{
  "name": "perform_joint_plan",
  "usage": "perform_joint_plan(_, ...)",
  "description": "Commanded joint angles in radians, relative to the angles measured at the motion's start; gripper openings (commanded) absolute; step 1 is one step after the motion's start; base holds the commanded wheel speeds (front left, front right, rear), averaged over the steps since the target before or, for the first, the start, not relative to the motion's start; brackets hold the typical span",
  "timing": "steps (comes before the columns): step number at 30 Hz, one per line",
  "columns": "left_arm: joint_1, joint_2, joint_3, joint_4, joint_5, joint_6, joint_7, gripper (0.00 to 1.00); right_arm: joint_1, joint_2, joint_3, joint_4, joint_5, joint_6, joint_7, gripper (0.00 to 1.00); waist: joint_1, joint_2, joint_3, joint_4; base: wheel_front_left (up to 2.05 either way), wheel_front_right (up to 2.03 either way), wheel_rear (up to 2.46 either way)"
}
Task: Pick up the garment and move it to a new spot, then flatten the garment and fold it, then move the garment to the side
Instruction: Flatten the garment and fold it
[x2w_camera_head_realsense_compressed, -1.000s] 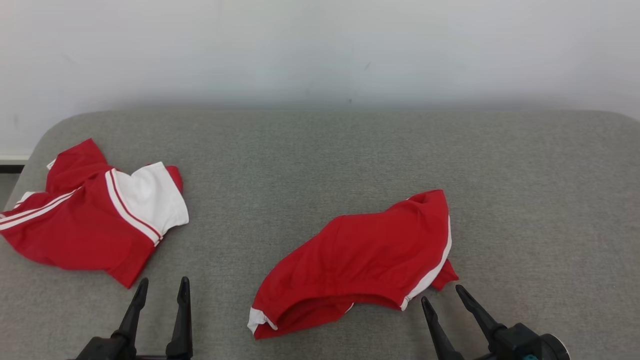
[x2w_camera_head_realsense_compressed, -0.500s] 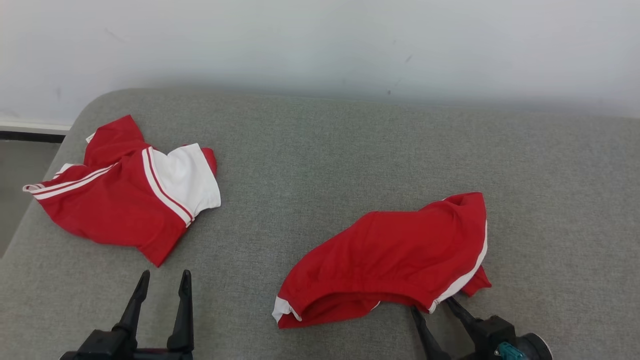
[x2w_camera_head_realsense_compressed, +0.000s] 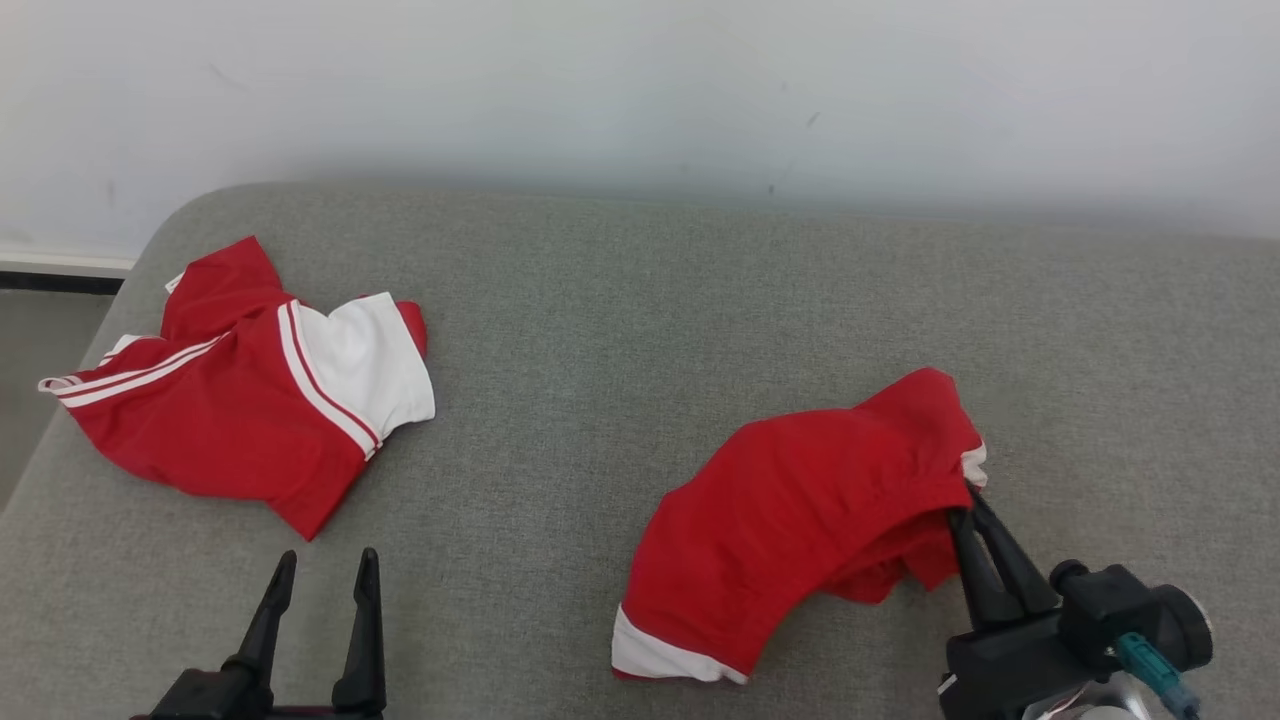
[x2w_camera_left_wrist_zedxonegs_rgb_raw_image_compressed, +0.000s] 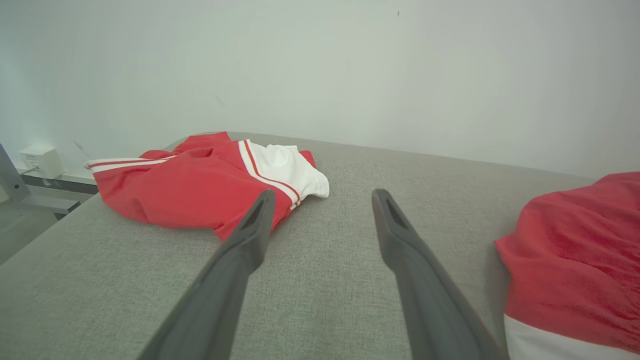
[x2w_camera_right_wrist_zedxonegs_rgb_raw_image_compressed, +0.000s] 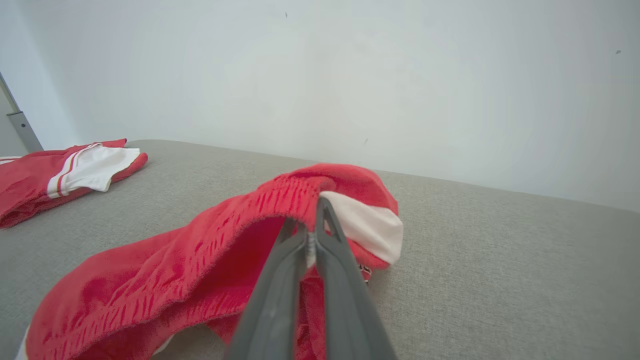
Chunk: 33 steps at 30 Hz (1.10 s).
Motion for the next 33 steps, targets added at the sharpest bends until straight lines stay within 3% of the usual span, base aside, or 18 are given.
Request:
perform_joint_plan(1, 0.010, -0.006, 0.000, 0.001, 0.003, 0.002, -0.003, 1.00, 0.015, -0.020, -0.018, -0.031, -0.006, 0.001, 0.000, 0.00, -0.0001, 0.0000, -0.011, -0.015, 0.00, 0.00, 0.00)
perform_joint_plan(9, 0.011, -0.019, -0.023, 0.005, 0.006, 0.002, -0.003, 1.00, -0.002, -0.105, -0.127, -0.144, -0.026, 0.001, 0.000, 0.00, -0.0001, 0.0000, -0.035, -0.023, 0.00, 0.00, 0.00)
perform_joint_plan(15, 0.015, -0.020, -0.034, 0.008, 0.001, 0.002, -0.003, 1.00, -0.058, -0.176, -0.138, -0.175, -0.028, 0.001, 0.000, 0.00, -0.0001, 0.0000, -0.054, 0.004, 0.00, 0.00, 0.00)
perform_joint_plan(22, 0.027, -0.027, -0.039, 0.014, -0.007, 0.002, -0.003, 1.00, -0.143, -0.161, 0.060, -0.123, -0.005, 0.001, 0.000, 0.00, -0.0001, 0.0000, -0.064, 0.057, 0.00, 0.00, 0.00)
perform_joint_plan(27, 0.015, -0.028, -0.045, 0.016, -0.010, 0.002, -0.003, 1.00, -0.217, -0.104, 0.200, -0.033, 0.011, 0.001, 0.000, 0.00, -0.0001, 0.0000, -0.051, 0.082, 0.00, 0.00, 0.00)
perform_joint_plan(33, -0.020, -0.028, -0.062, 0.029, -0.020, 0.002, -0.003, 1.00, -0.356, 0.009, 0.357, 0.165, 0.029, 0.001, 0.000, 0.00, -0.0001, 0.0000, -0.020, 0.122, 0.00, 0.00, 0.00)
